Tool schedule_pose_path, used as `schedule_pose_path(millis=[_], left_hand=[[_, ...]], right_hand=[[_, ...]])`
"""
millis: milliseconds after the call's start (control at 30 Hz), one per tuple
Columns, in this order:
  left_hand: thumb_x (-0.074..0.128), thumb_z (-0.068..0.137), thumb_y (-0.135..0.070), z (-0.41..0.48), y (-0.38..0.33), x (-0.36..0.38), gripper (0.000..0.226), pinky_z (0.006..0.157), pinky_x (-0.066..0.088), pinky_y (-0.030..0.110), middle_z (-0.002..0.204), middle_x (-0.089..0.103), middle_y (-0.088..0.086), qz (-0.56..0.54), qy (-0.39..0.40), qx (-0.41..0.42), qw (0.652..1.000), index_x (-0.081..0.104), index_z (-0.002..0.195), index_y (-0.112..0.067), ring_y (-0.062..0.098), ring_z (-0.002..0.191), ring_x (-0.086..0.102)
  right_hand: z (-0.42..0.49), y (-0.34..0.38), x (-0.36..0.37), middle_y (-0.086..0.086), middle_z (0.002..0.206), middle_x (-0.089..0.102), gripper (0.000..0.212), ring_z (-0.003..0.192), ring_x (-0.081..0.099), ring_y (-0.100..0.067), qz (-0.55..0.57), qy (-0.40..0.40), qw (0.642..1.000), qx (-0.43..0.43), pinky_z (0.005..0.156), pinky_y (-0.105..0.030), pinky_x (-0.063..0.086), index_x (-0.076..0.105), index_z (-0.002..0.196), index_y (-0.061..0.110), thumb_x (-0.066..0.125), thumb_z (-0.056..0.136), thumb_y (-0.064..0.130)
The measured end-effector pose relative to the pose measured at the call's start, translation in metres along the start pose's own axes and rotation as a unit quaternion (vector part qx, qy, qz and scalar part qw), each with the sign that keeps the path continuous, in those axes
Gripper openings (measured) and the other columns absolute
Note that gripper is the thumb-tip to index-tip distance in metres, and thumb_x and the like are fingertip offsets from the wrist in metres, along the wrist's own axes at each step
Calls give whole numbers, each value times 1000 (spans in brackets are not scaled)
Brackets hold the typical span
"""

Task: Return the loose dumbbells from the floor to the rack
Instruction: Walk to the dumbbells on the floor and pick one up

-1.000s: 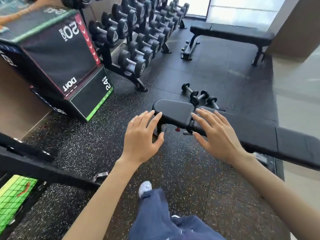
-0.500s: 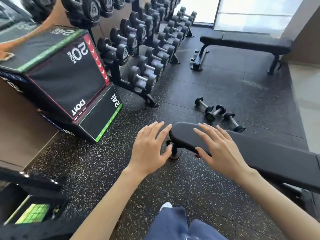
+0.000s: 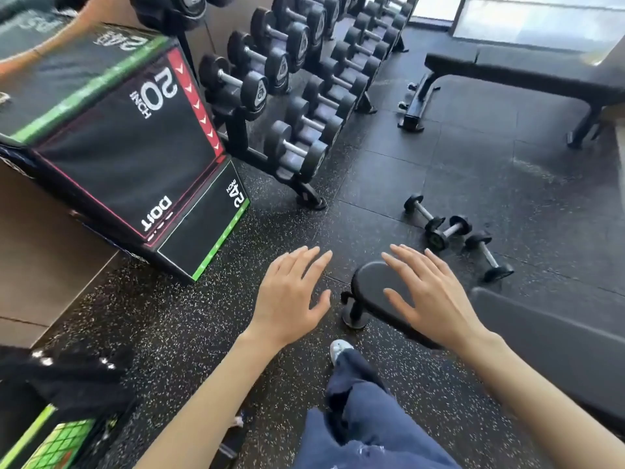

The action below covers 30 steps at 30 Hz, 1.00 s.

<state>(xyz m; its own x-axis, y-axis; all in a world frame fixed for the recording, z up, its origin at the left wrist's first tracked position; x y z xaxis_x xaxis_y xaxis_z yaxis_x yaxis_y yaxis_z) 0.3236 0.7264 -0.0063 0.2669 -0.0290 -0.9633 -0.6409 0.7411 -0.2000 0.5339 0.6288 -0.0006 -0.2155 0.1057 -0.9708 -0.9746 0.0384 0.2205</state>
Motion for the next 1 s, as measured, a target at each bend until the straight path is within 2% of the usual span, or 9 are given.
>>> schedule_pose_path(millis=[233,467,700,867,1000], left_hand=[[44,86,-42,115,52,7,55,104,42,43,131,58,5,38,30,15,999,52,135,-18,24,125,52],[42,85,-43,202,94,24,54,103,43,43,129,60,5,35,56,-1,998,54,132,-18,25,125,51],[42,83,-42,279,176,46,54,101,45,41,125,63,5,25,82,63,994,58,128,-17,25,121,55],[43,85,-39,347,233,41,51,102,42,38,126,62,3,-10,79,145,986,58,128,-18,22,121,55],[42,86,-39,399,269,35,52,103,42,40,129,60,4,-13,80,186,979,56,131,-18,22,123,53]], right_hand=[[115,-48,2,-4,133,54,53,126,48,-20,21,-20,999,21,109,-38,25,49,131,17,40,87,44],[198,-67,23,-5,130,57,53,124,51,-23,22,-6,999,36,106,-46,35,55,126,16,39,85,47],[278,-80,44,-7,130,57,54,120,54,-23,31,-7,994,105,104,-45,36,55,126,16,40,84,46],[348,-71,57,-11,127,59,50,116,57,-27,37,-33,984,170,101,-48,39,57,124,12,54,81,37],[391,-61,57,-10,128,58,50,116,56,-26,39,-57,978,200,103,-46,39,56,125,12,55,81,36]])
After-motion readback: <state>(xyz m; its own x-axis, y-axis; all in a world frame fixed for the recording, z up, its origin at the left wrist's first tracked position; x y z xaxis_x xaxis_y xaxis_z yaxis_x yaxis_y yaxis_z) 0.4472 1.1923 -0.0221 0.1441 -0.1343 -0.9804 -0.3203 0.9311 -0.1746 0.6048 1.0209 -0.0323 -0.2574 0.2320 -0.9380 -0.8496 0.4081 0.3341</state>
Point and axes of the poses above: each hand's wrist, its own z-axis towards the middle knuckle, its own x-axis out of the palm, y = z × x, the point moved 2 cm from there along z, towards the middle knuckle
